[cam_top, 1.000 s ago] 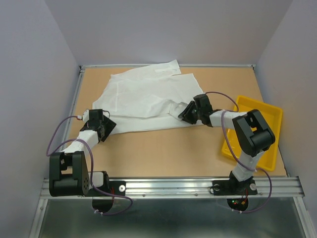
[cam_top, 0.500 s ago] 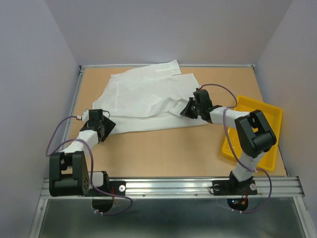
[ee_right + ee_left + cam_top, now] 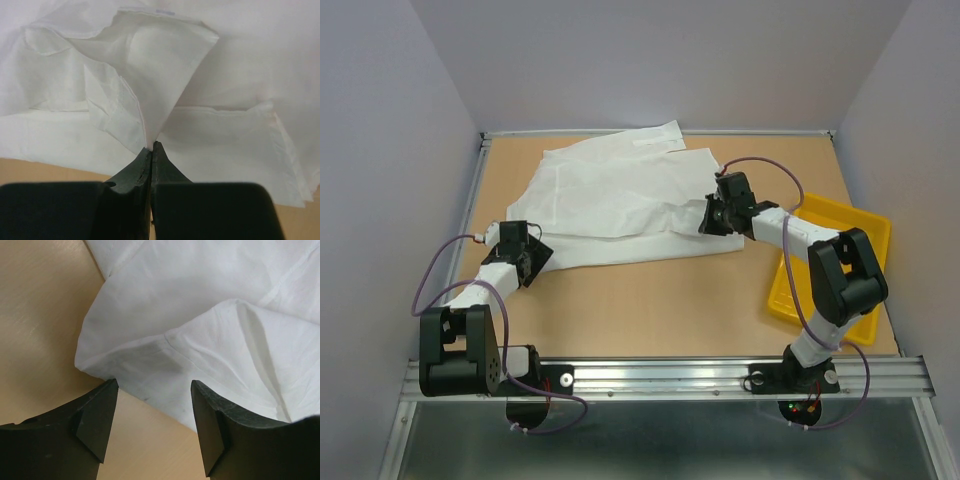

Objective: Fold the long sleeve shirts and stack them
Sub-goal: Fold the shirt

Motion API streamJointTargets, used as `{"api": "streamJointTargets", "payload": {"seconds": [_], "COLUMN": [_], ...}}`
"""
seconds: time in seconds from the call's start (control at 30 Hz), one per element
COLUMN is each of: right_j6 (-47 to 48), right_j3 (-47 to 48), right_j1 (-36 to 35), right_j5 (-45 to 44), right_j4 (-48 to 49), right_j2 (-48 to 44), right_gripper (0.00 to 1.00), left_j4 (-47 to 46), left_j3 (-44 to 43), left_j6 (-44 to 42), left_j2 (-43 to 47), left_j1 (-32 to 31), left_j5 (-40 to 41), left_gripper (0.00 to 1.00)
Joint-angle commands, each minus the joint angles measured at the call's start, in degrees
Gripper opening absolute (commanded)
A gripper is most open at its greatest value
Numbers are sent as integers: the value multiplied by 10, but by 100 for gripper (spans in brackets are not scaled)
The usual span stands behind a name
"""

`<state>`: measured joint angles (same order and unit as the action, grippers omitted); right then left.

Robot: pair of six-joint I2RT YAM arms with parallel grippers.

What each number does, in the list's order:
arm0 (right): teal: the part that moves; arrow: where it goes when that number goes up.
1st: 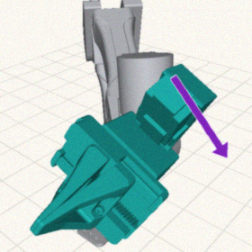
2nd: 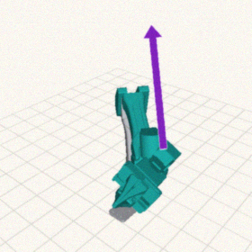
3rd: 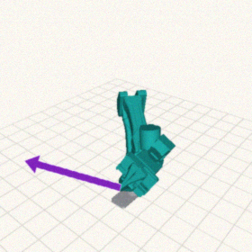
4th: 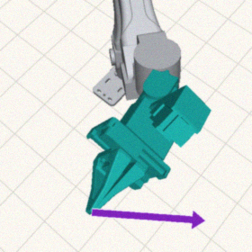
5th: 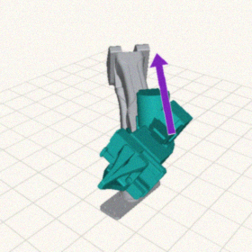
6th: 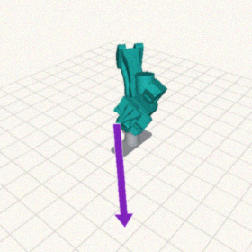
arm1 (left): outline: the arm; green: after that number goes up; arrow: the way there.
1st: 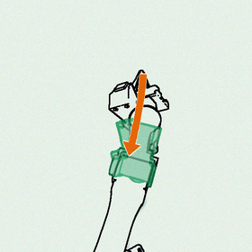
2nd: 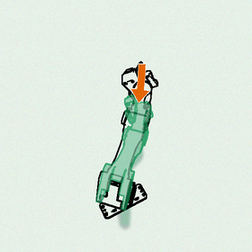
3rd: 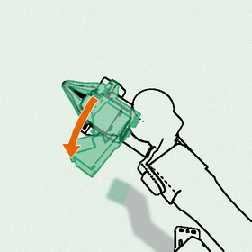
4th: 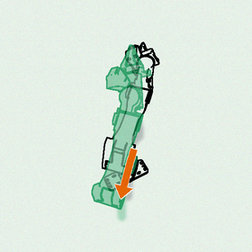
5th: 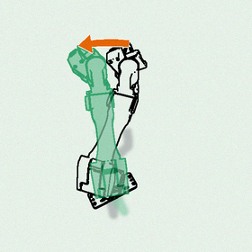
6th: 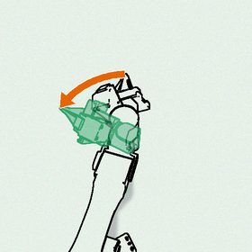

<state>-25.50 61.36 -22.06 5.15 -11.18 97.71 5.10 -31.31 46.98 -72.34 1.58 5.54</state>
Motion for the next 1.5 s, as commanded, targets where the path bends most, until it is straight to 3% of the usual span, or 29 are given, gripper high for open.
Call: {"api": "streamJointTargets", "payload": {"seconds": [0.0, 0.53, 0.87, 1.13, 1.33, 1.37, 1.4, 1.47], "right_j6": [37, 72, 120, 132, 137, 135, 135, 135], "right_j3": [23, 74, 169, 186, 227, 232, 238, 242], "right_j1": [12, 57, 58, 58, 58, 58, 58, 58], "right_j5": [-29, -15, -29, -119, -145, -144, -143, -141], "right_j4": [-37, -116, -157, -191, -200, -202, -207, -217], "right_j2": [-37, -11, 60, 67, 84, 84, 84, 80], "right_gripper": [1, 2, 5, 6, 12, 26, 31, 32], "left_j4": [11, 17, 16, 25, 45, 52, 55, 62], "left_j3": [4, 1, 4, -2, -22, -25, -31, -38], "left_j6": [-5, -2, 0, -1, -14, -15, -18, -25], "left_j2": [13, 13, 11, 25, 40, 40, 42, 50], "left_j1": [2, 3, 3, 3, 3, 3, 3, 3], "left_j5": [18, 20, 15, 6, 21, 21, 21, 19], "left_gripper": [72, 72, 72, 72, 72, 72, 72, 72]}}
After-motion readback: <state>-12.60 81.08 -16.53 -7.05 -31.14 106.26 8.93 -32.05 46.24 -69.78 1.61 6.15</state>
